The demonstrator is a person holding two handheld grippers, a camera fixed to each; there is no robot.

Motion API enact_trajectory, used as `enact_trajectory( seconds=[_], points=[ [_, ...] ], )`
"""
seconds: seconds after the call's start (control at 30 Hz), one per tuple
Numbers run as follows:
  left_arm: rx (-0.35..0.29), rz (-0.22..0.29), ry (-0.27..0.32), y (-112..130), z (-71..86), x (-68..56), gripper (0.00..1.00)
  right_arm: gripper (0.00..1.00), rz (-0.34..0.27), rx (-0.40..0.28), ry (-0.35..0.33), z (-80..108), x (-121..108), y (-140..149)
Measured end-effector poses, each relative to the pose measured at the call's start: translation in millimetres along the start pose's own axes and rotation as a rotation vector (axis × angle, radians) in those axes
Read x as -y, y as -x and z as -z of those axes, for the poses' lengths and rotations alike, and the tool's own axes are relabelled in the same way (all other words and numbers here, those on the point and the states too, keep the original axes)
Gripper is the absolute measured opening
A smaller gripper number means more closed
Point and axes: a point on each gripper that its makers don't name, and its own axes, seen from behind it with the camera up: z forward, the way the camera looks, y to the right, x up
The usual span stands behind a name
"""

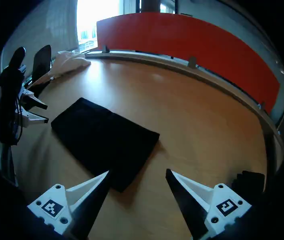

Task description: Fold towel

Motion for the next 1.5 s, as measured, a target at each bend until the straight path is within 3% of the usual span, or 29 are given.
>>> enact_trajectory(
  seconds=[0.9, 1.2, 1.5],
  points=[
    [-0.028, 0.093, -0.075, 36.4, 33.4, 20.7, 0.95, 1.00, 0.127, 0.034, -0.116, -9.4, 16.3, 13.8],
    [-0.023, 0.135, -0.095, 55.8, 47.7, 25.7, 0.95, 0.92, 0.155, 0.053, -0.154, -10.0, 22.2, 19.0],
    [-0.017, 0.159, -0.116, 71.5, 59.5, 28.3, 0.95, 0.73, 0.205, 0.106, -0.163, -13.6, 20.1, 33.2]
  ],
)
